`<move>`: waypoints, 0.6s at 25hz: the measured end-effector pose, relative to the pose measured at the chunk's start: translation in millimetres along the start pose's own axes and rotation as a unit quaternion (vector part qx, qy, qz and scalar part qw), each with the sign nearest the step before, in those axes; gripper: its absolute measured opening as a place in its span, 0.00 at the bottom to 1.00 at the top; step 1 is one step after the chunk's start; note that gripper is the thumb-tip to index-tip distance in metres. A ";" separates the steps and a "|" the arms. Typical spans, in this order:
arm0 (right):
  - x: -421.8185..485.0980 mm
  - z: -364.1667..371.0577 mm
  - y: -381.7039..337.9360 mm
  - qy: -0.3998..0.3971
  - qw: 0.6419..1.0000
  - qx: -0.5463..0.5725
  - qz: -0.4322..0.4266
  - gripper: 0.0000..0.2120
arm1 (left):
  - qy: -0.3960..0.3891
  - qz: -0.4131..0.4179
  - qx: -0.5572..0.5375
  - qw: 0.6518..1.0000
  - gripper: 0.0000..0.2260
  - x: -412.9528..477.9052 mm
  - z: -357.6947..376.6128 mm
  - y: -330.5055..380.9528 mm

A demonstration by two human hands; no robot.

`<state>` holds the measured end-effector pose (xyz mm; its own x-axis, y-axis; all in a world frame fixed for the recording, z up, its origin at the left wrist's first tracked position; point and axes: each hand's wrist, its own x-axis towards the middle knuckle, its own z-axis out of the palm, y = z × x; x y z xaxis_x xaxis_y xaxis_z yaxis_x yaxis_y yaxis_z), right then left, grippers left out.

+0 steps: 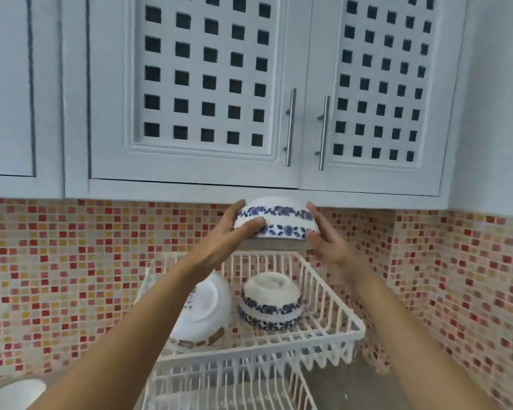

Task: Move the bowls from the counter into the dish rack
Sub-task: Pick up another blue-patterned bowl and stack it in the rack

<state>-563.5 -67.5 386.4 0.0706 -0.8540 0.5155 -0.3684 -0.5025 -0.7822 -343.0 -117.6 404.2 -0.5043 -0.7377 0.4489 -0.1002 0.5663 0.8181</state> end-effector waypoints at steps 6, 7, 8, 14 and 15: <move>14.3 -38.0 50.2 -0.135 0.987 -0.086 0.016 0.51 | -0.116 -0.099 0.097 0.983 0.43 41.0 24.7 -33.5; 16.3 -39.1 58.5 -0.144 0.981 -0.128 0.017 0.54 | -0.122 -0.117 0.112 0.979 0.40 46.4 28.2 -40.3; 17.8 -39.1 67.7 -0.151 0.973 -0.175 0.020 0.56 | -0.127 -0.131 0.135 0.974 0.38 51.5 30.5 -45.8; 35.1 -37.5 111.7 -0.181 0.940 -0.287 0.028 0.61 | -0.172 -0.179 0.255 0.935 0.43 75.2 43.7 -68.0; 39.0 -37.1 117.9 -0.191 0.932 -0.306 0.034 0.62 | -0.174 -0.189 0.270 0.928 0.43 78.1 46.1 -70.2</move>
<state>-638.5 -155.0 327.3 0.3097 -0.9253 0.2186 -0.8356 -0.3746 -0.4018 -414.9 -198.0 365.3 -0.5823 -0.8113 -0.0531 -0.6940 0.4619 0.5523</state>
